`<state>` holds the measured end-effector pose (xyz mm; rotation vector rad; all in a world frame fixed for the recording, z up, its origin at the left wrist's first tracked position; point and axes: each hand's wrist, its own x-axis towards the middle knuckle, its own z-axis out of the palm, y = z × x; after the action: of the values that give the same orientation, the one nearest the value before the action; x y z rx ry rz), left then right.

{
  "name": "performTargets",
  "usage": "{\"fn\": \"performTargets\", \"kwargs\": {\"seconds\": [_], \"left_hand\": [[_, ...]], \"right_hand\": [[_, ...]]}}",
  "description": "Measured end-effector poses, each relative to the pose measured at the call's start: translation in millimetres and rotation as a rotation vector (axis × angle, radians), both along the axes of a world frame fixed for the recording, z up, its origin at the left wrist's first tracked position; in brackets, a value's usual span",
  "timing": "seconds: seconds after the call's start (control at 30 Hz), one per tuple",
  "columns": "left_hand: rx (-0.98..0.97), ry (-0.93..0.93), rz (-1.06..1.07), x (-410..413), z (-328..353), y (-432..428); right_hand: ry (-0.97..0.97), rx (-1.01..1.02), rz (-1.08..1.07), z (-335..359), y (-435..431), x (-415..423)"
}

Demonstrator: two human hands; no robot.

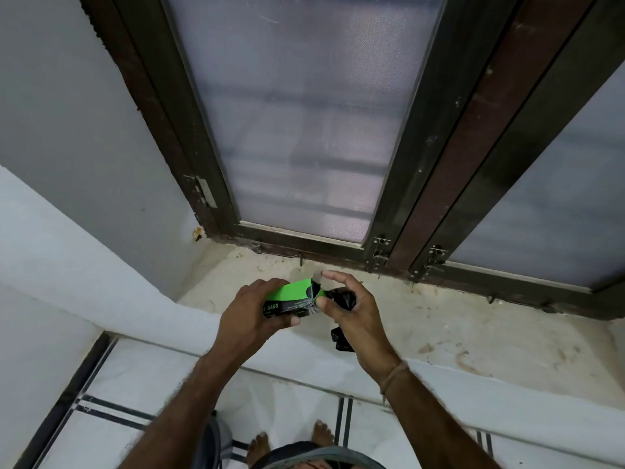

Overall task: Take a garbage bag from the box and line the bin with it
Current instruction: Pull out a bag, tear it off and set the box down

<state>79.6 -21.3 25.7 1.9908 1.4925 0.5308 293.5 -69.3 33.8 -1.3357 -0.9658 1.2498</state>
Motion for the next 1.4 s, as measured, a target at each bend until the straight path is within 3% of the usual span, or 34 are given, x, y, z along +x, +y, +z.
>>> {"fn": "performTargets", "kwargs": {"seconds": [0.5,0.73,0.87,1.13,1.27,1.33,1.4], "left_hand": [[0.007,0.0,0.038,4.2,-1.2,-3.0],[-0.011,-0.003,0.068,5.2,-1.7,-5.6],[-0.018,-0.039,0.057,8.0,-2.4,-3.4],[-0.01,-0.06,0.078,2.8,0.3,-2.5],[-0.006,-0.083,0.082,0.1,3.5,-1.5],[-0.011,-0.073,0.078,0.2,4.3,-0.8],[-0.01,-0.048,0.073,0.4,4.3,-1.0]], "right_hand": [[-0.154,0.116,-0.091,-11.7,-5.0,-10.0],[-0.405,0.181,-0.004,-19.2,-3.4,-7.8],[-0.195,0.125,-0.149,-20.1,-5.4,-9.3],[-0.042,0.02,-0.179,-19.6,-8.3,0.7],[0.07,-0.227,-0.332,-23.7,-7.1,8.3],[0.199,-0.316,-0.263,-22.8,-3.9,12.0],[0.282,-0.276,-0.168,-19.7,-2.6,13.8]]}}
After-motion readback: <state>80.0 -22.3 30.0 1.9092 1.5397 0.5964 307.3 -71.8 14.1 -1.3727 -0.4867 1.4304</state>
